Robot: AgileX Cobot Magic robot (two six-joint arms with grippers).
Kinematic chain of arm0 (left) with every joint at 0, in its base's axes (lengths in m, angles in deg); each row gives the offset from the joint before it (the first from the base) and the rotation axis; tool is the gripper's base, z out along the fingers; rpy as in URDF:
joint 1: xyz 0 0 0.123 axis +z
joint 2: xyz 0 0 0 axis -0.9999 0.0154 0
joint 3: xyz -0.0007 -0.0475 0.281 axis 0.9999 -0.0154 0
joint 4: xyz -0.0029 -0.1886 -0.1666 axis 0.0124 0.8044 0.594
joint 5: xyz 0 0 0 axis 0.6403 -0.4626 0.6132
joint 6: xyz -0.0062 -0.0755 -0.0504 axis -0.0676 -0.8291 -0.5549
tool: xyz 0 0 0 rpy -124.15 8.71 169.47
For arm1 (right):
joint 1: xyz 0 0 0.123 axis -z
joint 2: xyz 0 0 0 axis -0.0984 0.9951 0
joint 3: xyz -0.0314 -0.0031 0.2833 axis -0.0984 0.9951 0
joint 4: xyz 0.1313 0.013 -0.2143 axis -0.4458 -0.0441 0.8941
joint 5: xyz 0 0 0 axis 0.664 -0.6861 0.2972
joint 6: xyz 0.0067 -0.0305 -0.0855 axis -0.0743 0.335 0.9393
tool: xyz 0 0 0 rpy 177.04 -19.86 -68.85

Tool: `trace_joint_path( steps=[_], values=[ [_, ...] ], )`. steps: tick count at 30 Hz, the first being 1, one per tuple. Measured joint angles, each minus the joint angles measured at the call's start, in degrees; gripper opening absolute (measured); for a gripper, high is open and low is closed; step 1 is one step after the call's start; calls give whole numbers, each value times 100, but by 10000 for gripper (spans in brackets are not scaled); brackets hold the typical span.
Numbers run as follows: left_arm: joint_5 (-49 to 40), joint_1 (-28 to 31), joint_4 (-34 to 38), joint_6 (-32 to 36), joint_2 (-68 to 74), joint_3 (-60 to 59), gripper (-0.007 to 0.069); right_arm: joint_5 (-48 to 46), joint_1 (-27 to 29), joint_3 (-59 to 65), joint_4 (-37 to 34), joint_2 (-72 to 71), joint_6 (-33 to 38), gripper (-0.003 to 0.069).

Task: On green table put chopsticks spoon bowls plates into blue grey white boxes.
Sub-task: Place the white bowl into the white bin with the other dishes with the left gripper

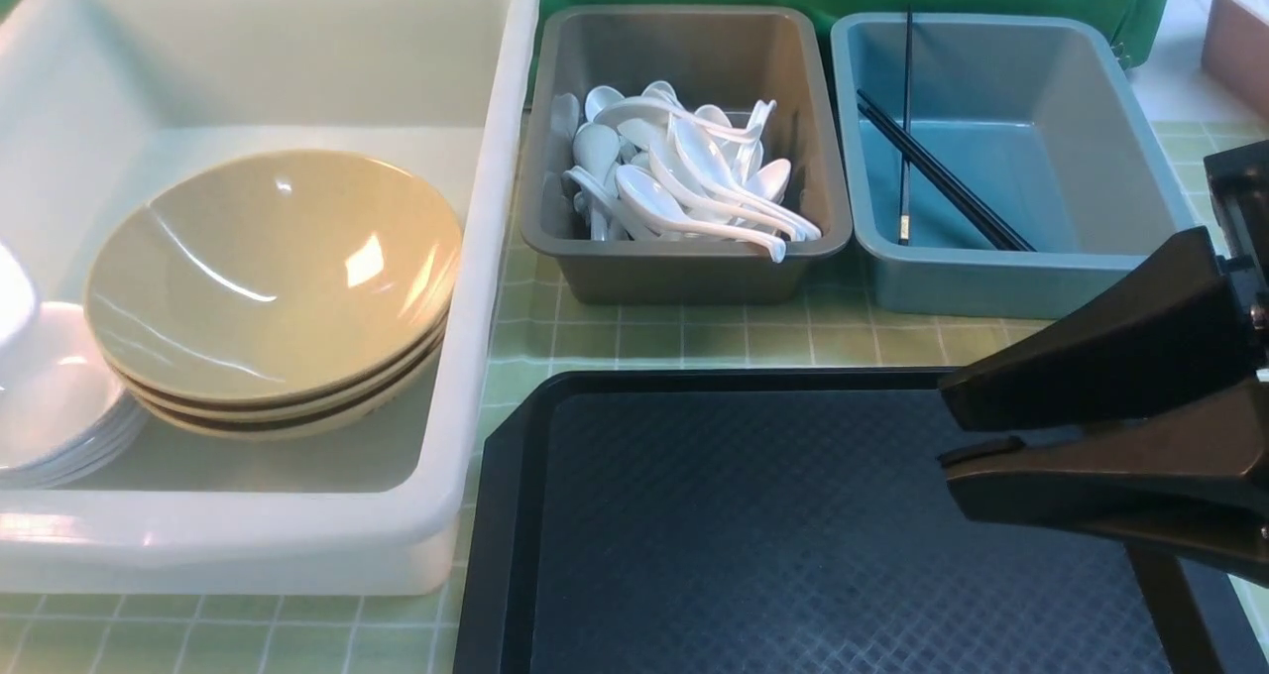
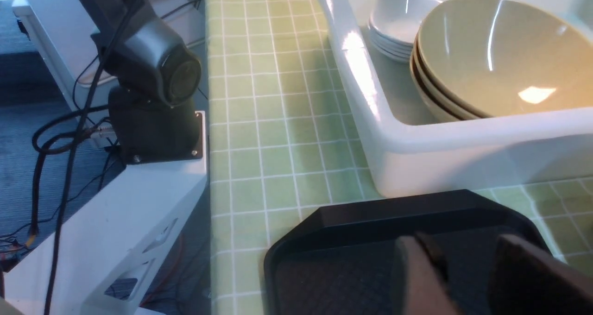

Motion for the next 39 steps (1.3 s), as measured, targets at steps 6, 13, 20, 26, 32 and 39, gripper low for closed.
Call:
trace_joint_path(
  steps=[6,13,20,26,32,39],
  values=[
    [652,-338,-59,-171,289,-578,17,-1,0,0,0,0,0,235],
    [1186,-867,-604,-79,394,-605,22,-1,0,0,0,0,0,235],
    [1380,-1093,-933,-263,423,-600,202,-1,0,0,0,0,-29,235],
    [1380,-1114,-1275,-745,356,-587,479,-1,0,0,0,0,-82,235],
    [1012,-1182,-2377,-2150,-99,-602,658,-22,0,0,0,0,-89,235],
    [936,-1133,-3631,-3757,-1101,-150,664,-42,0,0,-4,0,-95,235]
  ],
)
